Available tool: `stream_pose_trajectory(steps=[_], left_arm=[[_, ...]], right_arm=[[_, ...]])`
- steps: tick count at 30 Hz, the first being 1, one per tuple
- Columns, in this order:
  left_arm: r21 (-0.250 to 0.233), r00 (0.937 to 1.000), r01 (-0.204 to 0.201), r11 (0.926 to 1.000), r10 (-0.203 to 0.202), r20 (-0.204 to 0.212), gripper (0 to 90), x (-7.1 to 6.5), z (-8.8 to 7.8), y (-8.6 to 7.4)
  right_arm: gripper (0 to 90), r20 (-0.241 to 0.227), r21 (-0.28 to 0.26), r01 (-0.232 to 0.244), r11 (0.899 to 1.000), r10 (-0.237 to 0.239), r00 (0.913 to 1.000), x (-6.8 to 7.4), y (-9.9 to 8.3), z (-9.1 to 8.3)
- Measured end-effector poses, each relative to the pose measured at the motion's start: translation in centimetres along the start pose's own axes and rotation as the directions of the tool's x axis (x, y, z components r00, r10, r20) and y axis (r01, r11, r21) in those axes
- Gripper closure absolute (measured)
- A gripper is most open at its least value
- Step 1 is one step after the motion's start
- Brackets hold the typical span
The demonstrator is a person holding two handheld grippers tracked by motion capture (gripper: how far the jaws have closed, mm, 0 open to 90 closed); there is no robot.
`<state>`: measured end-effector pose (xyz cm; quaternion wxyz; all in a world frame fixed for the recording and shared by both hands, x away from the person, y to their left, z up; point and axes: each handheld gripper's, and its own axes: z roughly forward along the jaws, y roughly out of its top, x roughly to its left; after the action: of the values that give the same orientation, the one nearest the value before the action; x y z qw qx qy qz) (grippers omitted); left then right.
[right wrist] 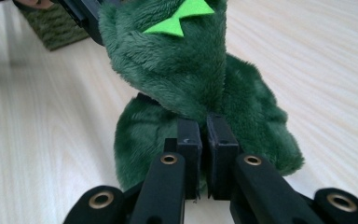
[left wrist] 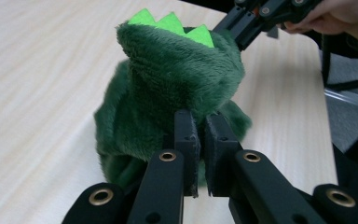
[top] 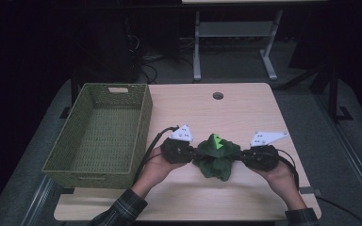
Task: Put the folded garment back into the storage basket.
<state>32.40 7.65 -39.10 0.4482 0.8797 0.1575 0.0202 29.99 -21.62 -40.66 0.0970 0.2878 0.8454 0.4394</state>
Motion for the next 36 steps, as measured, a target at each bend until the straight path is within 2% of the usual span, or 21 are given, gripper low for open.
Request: stream_pose_trajectory(steps=[3, 8, 15, 19, 22, 24, 31, 33, 36], left_arm=[[0.015, 0.9998, -0.004, 0.9999, 0.004, 0.020, 84.9, -0.6, 0.2, -0.9], [0.050, 0.9988, -0.001, 0.9988, -0.001, 0.050, 85.0, -1.4, 0.7, -2.3], [0.100, 0.9954, -0.006, 0.9950, -0.004, 0.095, 85.2, -1.8, 1.5, -3.8], [0.131, 0.9931, 0.004, 0.9914, -0.020, 0.116, 85.3, -1.8, 2.3, -4.6], [0.166, 0.9939, -0.003, 0.9861, -0.016, 0.109, 85.6, -1.8, 3.0, -5.1], [0.186, 0.9946, -0.016, 0.9825, -0.004, 0.104, 85.8, -1.7, 3.3, -5.3], [0.218, 0.9946, -0.032, 0.9754, 0.010, 0.104, 86.1, -1.9, 4.2, -5.7], [0.222, 0.9943, -0.032, 0.9744, 0.009, 0.106, 86.1, -2.0, 4.6, -5.7], [0.219, 0.9951, -0.036, 0.9750, 0.015, 0.098, 85.9, -2.2, 4.8, -5.7]], right_arm=[[85.6, -0.024, -0.007, -0.014, 1.000, 0.014, 0.9996, 0.6, -0.7, 0.0], [85.5, -0.064, 0.019, -0.036, 0.999, 0.037, 0.9973, 1.4, -2.2, 0.1], [85.3, -0.099, 0.062, -0.036, 0.997, 0.042, 0.9942, 2.7, -3.8, 0.6], [84.9, -0.105, 0.100, -0.031, 0.994, 0.042, 0.9936, 2.9, -4.3, 1.0], [84.6, -0.102, 0.139, -0.021, 0.990, 0.036, 0.9941, 3.0, -4.5, 1.6], [84.6, -0.109, 0.145, -0.018, 0.989, 0.034, 0.9934, 3.0, -4.6, 2.0], [84.7, -0.102, 0.191, -0.010, 0.982, 0.030, 0.9943, 2.9, -5.2, 2.9], [84.7, -0.092, 0.209, -0.003, 0.978, 0.023, 0.9955, 2.8, -5.4, 3.1], [84.6, -0.092, 0.211, -0.007, 0.977, 0.027, 0.9954, 2.7, -5.4, 3.1]])
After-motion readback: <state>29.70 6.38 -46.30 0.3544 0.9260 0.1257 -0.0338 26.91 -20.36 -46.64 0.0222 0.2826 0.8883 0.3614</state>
